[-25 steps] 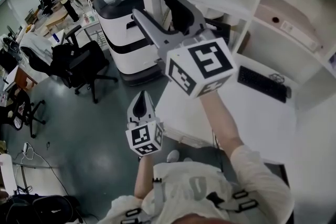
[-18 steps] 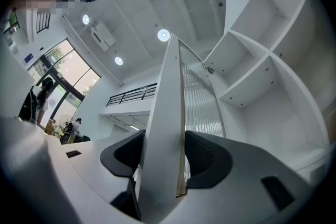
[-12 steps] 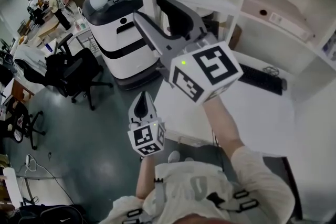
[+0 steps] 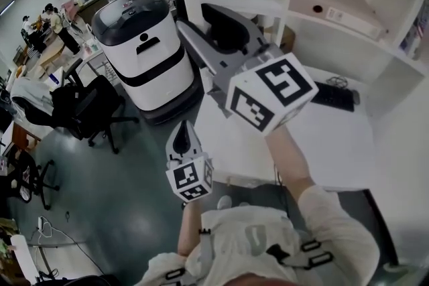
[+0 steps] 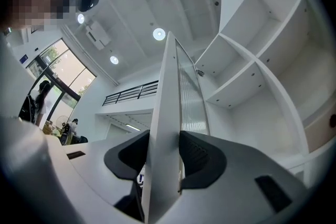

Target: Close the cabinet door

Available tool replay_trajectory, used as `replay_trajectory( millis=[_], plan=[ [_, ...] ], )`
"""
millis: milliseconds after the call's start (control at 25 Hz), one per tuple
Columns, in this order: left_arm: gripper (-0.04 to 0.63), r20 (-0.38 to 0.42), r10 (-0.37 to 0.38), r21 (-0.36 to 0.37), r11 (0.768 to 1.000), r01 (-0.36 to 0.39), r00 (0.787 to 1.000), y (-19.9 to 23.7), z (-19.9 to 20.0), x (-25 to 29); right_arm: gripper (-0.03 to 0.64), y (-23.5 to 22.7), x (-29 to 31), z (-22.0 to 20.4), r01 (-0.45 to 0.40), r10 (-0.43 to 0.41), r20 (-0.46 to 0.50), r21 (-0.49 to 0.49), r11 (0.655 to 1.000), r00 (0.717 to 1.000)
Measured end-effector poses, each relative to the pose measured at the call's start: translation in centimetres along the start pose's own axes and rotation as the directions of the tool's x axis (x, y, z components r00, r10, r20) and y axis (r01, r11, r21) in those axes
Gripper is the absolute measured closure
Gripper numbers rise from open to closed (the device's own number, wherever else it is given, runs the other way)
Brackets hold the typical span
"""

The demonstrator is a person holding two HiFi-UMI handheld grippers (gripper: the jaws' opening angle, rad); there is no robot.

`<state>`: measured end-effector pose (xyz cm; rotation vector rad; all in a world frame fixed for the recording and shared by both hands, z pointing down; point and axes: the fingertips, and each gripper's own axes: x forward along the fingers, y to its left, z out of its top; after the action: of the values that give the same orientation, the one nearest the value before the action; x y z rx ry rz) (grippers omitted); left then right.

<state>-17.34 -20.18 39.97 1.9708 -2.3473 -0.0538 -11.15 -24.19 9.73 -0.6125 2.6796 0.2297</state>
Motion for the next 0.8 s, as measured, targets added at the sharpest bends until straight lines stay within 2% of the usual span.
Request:
replay_trajectory(
  millis=[240, 320, 440, 800],
  plan=[
    [0.591, 0.014, -0.033, 0.003, 0.999, 0.033, 0.999, -1.4, 0.4, 0.6, 0.474, -2.4, -1.6, 0.5, 0.064, -0.064, -0.01, -0.031, 0.997, 0.998],
    [0.591, 0.01, -0.045, 0.004, 0.999, 0.045, 0.999, -1.7, 0.3, 0.7, 0.489, -3.4, -2.2, 0.6, 0.122, -0.123, -0.011, -0.102, 0.987, 0.992],
    [0.591, 0.001, -0.066, 0.009, 0.998, 0.066, 0.998, -2.5, 0.0, 0.9, 0.518, -5.4, -3.2, 0.7, 0.235, -0.24, 0.002, -0.216, 0.948, 0.971],
    [0.591, -0.019, -0.136, 0.009, 0.991, 0.136, 0.991, -5.1, -0.8, 2.6, 0.532, -12.7, -5.3, 0.6, 0.348, -0.357, -0.025, -0.176, 0.921, 0.934]
  ],
)
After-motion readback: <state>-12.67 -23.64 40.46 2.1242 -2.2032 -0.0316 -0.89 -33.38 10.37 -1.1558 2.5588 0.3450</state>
